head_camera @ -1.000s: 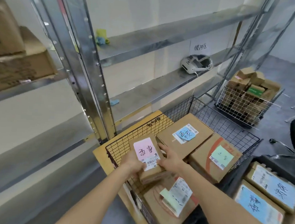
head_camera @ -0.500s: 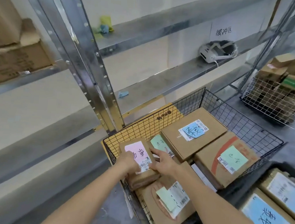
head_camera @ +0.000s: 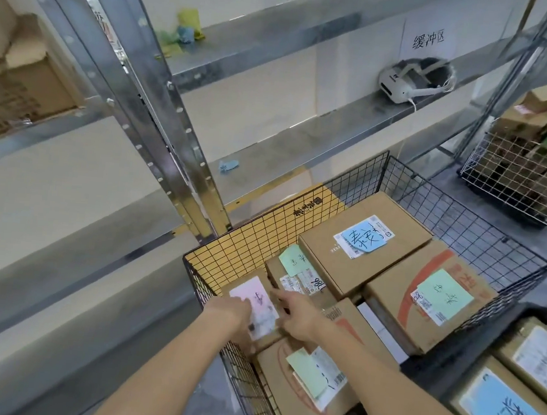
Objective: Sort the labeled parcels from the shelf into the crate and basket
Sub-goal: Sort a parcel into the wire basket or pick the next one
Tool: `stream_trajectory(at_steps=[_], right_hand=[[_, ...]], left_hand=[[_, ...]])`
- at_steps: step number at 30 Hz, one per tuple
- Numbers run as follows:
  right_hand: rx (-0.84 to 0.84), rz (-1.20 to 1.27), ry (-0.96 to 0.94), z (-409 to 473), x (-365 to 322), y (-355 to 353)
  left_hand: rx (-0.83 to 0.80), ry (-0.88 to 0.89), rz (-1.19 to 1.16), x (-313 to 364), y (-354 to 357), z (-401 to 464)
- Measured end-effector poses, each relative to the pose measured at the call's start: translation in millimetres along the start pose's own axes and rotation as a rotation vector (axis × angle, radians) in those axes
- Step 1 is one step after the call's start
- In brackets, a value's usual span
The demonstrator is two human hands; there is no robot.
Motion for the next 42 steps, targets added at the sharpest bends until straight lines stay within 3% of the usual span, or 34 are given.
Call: stream_trajectory(at_steps=[4,8,19,25,30,35,42], right_hand=[[-0.024,-0.255,0.004,4,6,5],[-0.04,-0.477,-0.036,7,7,10],[0.105,-0.445,-0.014,-27,-48,-37],[0.231,-0.465,-0.12,-85,-137,-85],[0.325,-0.436,-0.259,-148,-242,-83],[0.357,-0.418,-0.464,-223,-364,-29],[0.366,-0.378,-0.685,-299,-519,105]], left_hand=[[-0.043,0.024,0.061,0,-1,1],[0.191,0.061,0.051,-9,-9,0],[0.55,0.113,-0.038,-39,-33,-58],[0.776,0.054,-0.224,-85,-56,-150],[0.978,-0.037,-0.323,-140,-46,-261],[1.107,-0.181,-0.338,-215,4,-390],[1.333,-0.393,-0.475,-311,126,-556]])
Point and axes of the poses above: each hand's wrist, its own z-axis towards the middle knuckle, its own y-axis out of the palm, x = y × z, the point moved 1 cm from there along z, towards the middle knuckle, and after that the axes turned 9 degrees about y, right-handed, at the moved point
